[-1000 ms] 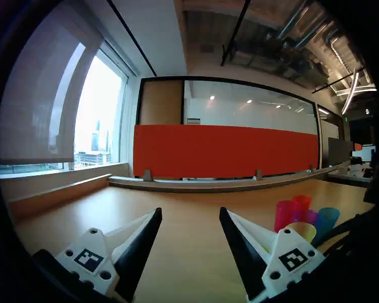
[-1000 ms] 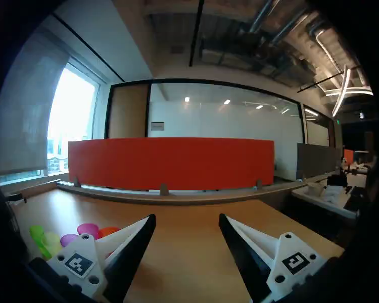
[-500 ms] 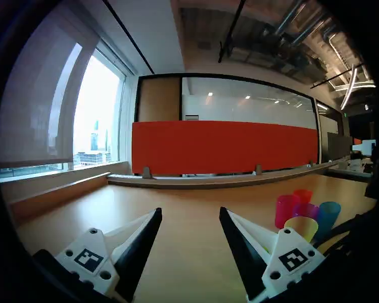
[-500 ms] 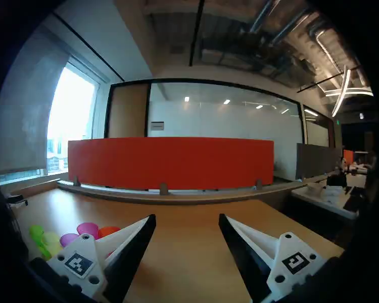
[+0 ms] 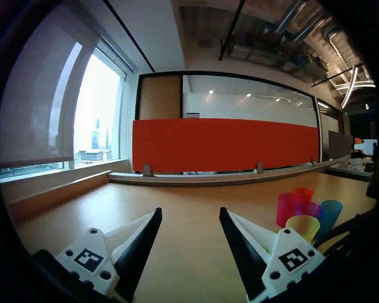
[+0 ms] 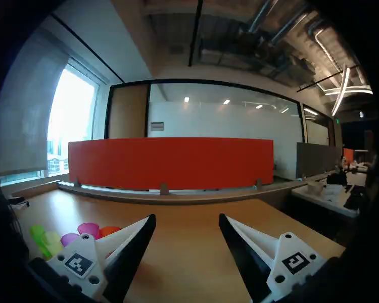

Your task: Pour water

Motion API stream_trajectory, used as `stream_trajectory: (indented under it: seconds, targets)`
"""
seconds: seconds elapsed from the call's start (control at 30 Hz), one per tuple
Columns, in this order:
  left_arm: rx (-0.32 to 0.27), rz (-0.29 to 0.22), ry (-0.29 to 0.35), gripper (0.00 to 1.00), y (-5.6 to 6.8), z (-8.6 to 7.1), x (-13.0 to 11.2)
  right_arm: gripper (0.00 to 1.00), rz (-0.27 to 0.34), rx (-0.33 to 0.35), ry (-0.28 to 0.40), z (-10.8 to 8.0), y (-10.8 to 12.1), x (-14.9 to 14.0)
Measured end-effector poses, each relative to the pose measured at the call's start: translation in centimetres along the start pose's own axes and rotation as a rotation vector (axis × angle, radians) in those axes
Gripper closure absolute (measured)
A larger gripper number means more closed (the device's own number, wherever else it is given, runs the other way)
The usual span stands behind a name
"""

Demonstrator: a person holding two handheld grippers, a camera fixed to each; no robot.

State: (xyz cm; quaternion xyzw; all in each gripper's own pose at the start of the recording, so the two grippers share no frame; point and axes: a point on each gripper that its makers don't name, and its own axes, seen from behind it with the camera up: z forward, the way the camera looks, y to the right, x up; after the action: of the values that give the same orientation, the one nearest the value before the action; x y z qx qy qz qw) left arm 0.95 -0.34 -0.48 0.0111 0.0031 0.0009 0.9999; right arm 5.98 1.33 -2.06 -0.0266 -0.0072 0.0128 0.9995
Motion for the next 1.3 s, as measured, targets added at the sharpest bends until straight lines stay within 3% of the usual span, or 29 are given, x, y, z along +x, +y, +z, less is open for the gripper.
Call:
stream_trajectory:
  seconds: [0.8, 1.07, 1.3]
  targets:
    - [0.001, 0.002, -0.004, 0.16, 0.0, 0.0, -0.1, 0.04, -0.019, 0.039, 0.069, -0.9, -1.1, -0.2]
    - [0.0, 0.002, -0.004, 0.16, 0.0, 0.0, 0.0, 0.02, -0.018, 0.042, 0.076, -0.1, -1.3, -1.6]
    - [0.0, 0.002, -0.004, 0.16, 0.0, 0.0, 0.0, 0.01, -0.008, 0.04, 0.121, 0.8, -2.0, -1.9]
